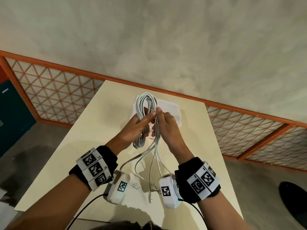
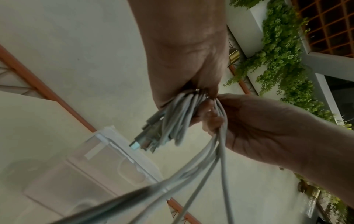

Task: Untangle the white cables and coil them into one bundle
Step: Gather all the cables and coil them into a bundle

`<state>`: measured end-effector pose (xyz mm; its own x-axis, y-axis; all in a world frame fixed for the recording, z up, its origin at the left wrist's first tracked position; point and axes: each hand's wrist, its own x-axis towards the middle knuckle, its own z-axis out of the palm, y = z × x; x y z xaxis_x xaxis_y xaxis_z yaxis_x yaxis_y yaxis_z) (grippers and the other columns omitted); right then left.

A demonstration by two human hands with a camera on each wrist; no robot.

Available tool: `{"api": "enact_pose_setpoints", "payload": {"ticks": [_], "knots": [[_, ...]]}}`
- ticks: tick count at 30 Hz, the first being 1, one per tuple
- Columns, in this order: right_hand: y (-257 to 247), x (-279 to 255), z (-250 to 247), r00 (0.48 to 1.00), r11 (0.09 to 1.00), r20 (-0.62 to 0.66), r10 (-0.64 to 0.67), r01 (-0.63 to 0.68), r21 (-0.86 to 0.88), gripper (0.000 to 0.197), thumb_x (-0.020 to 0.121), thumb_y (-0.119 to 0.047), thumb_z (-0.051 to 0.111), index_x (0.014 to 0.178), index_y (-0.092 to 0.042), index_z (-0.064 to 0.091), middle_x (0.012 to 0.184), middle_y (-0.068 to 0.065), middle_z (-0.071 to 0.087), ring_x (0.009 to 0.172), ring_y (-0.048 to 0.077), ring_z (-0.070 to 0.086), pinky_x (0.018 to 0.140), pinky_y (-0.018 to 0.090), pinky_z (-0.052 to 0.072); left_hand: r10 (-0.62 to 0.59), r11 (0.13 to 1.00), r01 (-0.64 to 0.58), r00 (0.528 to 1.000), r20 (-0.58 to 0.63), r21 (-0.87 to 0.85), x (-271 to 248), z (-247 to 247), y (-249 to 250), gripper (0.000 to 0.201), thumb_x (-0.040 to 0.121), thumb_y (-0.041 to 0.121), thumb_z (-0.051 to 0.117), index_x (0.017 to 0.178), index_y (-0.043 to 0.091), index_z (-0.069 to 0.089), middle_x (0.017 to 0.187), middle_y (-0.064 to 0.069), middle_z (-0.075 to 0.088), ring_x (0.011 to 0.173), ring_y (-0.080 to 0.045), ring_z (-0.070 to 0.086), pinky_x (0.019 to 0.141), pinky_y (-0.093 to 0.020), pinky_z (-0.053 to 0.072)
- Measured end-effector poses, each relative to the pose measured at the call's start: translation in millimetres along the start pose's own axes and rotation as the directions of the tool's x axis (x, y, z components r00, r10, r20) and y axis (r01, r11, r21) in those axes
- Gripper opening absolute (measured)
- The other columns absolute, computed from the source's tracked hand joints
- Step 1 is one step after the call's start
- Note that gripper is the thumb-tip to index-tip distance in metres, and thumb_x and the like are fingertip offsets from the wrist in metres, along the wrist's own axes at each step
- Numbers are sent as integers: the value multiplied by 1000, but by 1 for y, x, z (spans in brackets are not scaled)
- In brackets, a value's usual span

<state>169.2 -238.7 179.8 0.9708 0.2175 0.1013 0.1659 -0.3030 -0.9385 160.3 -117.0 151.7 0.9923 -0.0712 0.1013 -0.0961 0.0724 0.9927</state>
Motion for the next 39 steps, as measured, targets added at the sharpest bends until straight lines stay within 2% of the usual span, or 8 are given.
{"api": "enact_pose_setpoints", "payload": {"ticks": [3, 6, 11, 14, 17, 24, 33, 39], "knots": [[-2, 1, -3, 995, 994, 97, 20, -30, 104, 42, 103, -32, 34, 103, -8, 69, 77, 19, 68, 47, 12, 63, 50, 17, 51, -1, 998, 1, 1000, -5, -56, 0, 2, 0, 24, 88, 45, 51, 93, 25, 64, 66, -6, 52, 46, -14, 45, 48, -25, 40], [0, 1, -5, 973, 961, 214, 88, -139, 237, 39, 101, -35, 39, 117, -11, 65, 100, 13, 71, 62, 16, 67, 65, 26, 57, -16, 996, 16, 1000, -3, -89, 0, 1, 2, 24, 92, 41, 50, 94, 24, 66, 56, 2, 52, 44, -13, 42, 47, -24, 39], [3, 3, -19, 893, 896, 398, 209, -338, 287, 42, 98, -37, 45, 121, -6, 62, 86, 12, 61, 87, 33, 67, 88, 41, 55, -43, 994, 51, 996, 78, -101, -5, -6, 0, 28, 93, 41, 48, 88, 20, 65, 67, 0, 59, 41, -14, 33, 45, -20, 39], [3, 11, -31, 916, 973, 368, 161, -210, 95, 56, 89, -57, 47, 122, -15, 63, 96, 0, 71, 101, 20, 65, 96, 38, 47, -82, 991, 102, 975, 208, -87, -9, -9, 5, 30, 89, 44, 47, 80, 17, 58, 64, 4, 55, 36, -6, 27, 41, -14, 32], [-4, 18, -30, 952, 951, 303, 48, -136, 277, 59, 83, -62, 46, 129, -28, 57, 126, 2, 65, 117, 17, 61, 102, 38, 47, -135, 986, 162, 895, 424, -28, -13, -2, 12, 29, 88, 41, 48, 84, 13, 54, 61, 4, 53, 35, -4, 26, 36, -12, 26], [-12, 13, -25, 944, 821, 324, -66, -133, 555, 36, 74, -50, 56, 74, -20, 75, 81, 0, 73, 85, 17, 71, 71, 25, 56, -200, 975, 220, 795, 573, 35, -17, 3, 19, 29, 94, 35, 47, 84, 8, 51, 60, 5, 53, 35, -4, 26, 38, -12, 25], [-10, 22, -32, 910, 714, 372, -181, -138, 686, 9, 88, -6, 55, 87, -14, 59, 78, 0, 64, 87, 17, 68, 84, 34, 55, -159, 972, 227, 825, 542, -61, -20, 8, 23, 19, 90, 27, 51, 92, 14, 66, 63, 3, 63, 29, 0, 28, 39, -16, 26], [-16, 23, -31, 917, 810, 313, -248, 19, 587, 17, 86, 5, 54, 89, -11, 54, 74, -3, 67, 85, 16, 69, 82, 33, 53, -160, 979, 203, 845, 510, -30, -21, 13, 28, 25, 98, 23, 48, 87, 5, 61, 53, 5, 64, 27, -2, 26, 41, -16, 28]]}}
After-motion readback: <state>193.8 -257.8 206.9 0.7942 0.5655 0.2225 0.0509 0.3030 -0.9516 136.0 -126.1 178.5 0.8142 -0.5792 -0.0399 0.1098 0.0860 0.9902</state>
